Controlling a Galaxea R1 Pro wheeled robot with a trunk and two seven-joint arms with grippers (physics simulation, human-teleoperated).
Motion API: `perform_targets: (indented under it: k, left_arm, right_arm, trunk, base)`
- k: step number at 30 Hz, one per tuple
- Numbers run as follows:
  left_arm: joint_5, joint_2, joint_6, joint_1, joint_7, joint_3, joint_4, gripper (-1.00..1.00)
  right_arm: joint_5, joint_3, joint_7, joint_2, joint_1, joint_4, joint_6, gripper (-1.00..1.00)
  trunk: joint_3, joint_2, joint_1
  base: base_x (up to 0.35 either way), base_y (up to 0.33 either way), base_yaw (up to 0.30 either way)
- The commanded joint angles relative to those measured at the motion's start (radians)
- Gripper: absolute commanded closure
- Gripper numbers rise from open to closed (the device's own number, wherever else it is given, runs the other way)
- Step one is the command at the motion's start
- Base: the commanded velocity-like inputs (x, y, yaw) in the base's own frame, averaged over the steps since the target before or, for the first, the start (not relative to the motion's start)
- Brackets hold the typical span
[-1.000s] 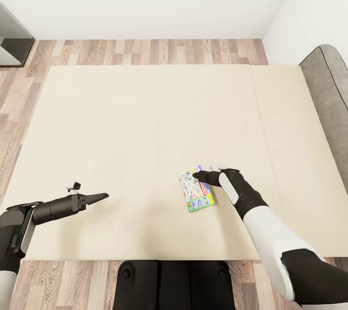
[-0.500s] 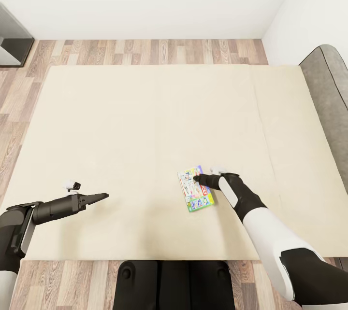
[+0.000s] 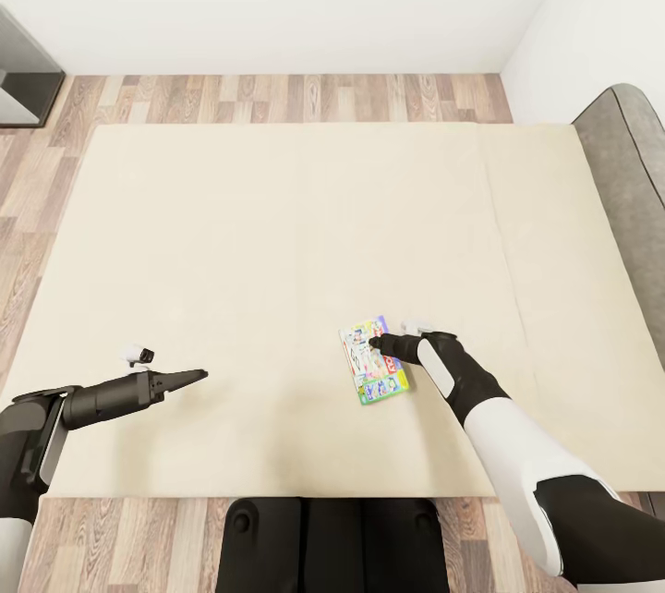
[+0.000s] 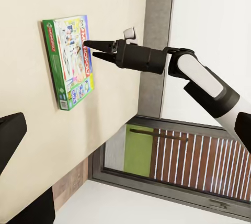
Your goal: Put all the toys in the child's room - the three board games (two on the bed and one on the table), the two jigsaw puzzles on the table, and the tennis ball on the table - inside the toy box on the table in the child's room.
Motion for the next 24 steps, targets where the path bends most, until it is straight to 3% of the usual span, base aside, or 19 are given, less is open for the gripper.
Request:
perform_targets:
  k: [1,24]
  left_arm:
    - [-0.001,0.000,0.011,0.000,-0.004,0.000,0.000,-1.00]
    - [-0.001,0.000,0.011,0.000,-0.004,0.000,0.000,-1.00]
  right_arm:
    - [-0.001,0.002,-0.001,0.000,0.000,-0.001,0.004,-1.00]
    - [-0.001,0.001,0.000,0.000,0.000,-0.002,0.004,-1.00]
  trunk:
    - [-0.002,-0.002,0.001]
    - [-0.012,-0.002,0.001]
  base:
    - [0.000,0.000,0.000]
    - [0.000,0.000,0.000]
